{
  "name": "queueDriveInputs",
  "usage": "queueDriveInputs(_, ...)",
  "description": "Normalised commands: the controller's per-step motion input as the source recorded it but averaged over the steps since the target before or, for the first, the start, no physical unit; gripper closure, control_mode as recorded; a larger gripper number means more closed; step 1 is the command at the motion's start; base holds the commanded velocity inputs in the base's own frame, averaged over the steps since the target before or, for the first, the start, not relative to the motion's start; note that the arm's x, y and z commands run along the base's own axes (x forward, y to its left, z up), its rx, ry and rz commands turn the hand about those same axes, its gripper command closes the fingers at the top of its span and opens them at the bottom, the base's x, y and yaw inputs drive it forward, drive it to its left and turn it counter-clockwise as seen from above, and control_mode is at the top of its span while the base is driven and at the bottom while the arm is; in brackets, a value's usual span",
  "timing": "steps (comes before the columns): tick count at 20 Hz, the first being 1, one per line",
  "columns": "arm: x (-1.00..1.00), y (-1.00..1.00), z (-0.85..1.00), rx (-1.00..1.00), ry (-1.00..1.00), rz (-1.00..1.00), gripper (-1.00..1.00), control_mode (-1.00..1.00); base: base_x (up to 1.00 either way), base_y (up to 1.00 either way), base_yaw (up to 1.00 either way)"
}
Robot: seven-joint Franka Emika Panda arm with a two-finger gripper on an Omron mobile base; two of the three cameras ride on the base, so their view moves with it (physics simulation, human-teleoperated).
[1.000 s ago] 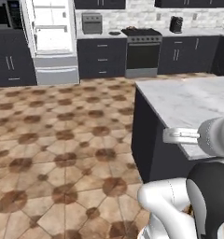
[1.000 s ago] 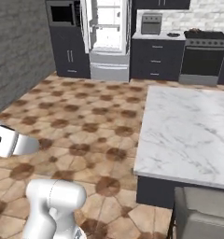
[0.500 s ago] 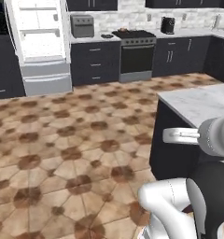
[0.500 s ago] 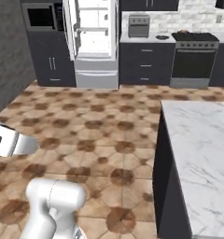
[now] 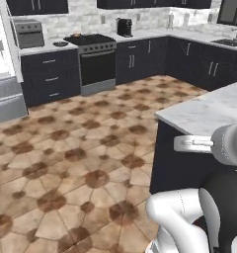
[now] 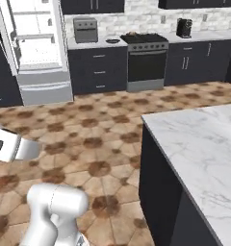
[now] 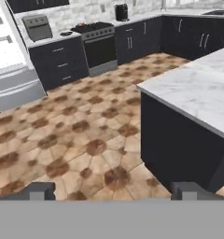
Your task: Place the cold items (eggplant and bell pepper) from the fridge in one tupperware on the dining counter. Place the warm items (hot dog and kebab skewer) in the stove area in another tupperware.
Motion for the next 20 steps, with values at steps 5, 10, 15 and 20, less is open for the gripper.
queueDriveInputs(5,0.0,0.0,0.0,0.0,0.0,0.0,-1.0,1.0,1.0,0.76,-0.47)
queueDriveInputs(10,0.0,0.0,0.0,0.0,0.0,0.0,-1.0,1.0,1.0,0.72,-0.4)
queueDriveInputs(15,0.0,0.0,0.0,0.0,0.0,0.0,-1.0,1.0,1.0,0.79,-0.31)
queueDriveInputs(20,0.0,0.0,0.0,0.0,0.0,0.0,-1.0,1.0,1.0,0.88,-0.2)
